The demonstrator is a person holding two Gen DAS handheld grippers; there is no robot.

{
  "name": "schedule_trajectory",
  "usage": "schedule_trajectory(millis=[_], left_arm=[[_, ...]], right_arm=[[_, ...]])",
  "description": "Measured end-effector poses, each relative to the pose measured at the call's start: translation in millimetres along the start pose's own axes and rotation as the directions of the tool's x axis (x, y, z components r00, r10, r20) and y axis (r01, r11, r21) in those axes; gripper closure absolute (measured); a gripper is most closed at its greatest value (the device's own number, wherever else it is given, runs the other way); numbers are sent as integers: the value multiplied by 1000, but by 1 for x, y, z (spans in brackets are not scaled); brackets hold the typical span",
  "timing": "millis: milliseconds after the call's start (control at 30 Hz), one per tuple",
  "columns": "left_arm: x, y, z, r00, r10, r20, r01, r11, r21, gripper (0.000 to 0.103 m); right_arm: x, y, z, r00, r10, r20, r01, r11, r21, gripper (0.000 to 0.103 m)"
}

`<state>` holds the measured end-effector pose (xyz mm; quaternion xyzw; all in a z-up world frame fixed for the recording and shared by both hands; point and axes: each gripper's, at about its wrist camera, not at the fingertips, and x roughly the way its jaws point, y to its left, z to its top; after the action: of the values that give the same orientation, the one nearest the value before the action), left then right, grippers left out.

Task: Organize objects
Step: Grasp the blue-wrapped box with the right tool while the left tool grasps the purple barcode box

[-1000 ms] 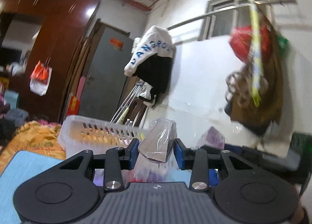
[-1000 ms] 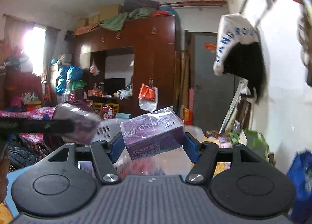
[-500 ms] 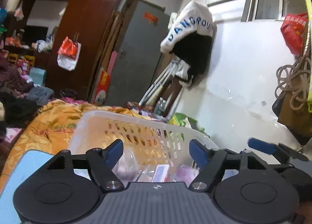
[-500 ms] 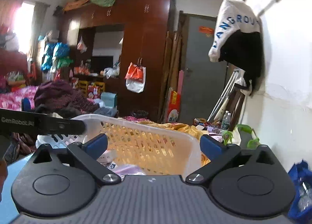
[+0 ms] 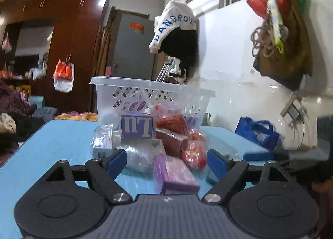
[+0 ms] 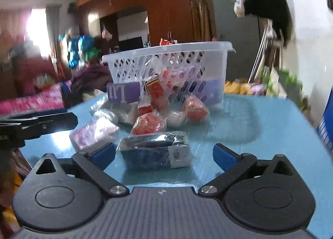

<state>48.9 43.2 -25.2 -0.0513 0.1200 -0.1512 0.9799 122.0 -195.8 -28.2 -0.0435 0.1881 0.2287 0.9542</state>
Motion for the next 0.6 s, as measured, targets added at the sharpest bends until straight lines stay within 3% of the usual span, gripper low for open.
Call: schedule_trajectory(millis=[233, 333, 600], left_arm=[[1, -8, -14, 999, -22, -27, 24, 998, 53, 16], [1, -13, -20, 999, -7, -31, 10, 996, 83, 16], [8, -16, -24, 998, -27, -63, 33, 995, 97, 16]], right_arm=[[5, 12, 0, 999, -9, -52, 7, 999, -31, 2], [9, 16, -5, 998, -15, -60, 13, 999, -39, 22], [-11, -15, -3, 999, -28, 42, 25, 997, 72, 25]])
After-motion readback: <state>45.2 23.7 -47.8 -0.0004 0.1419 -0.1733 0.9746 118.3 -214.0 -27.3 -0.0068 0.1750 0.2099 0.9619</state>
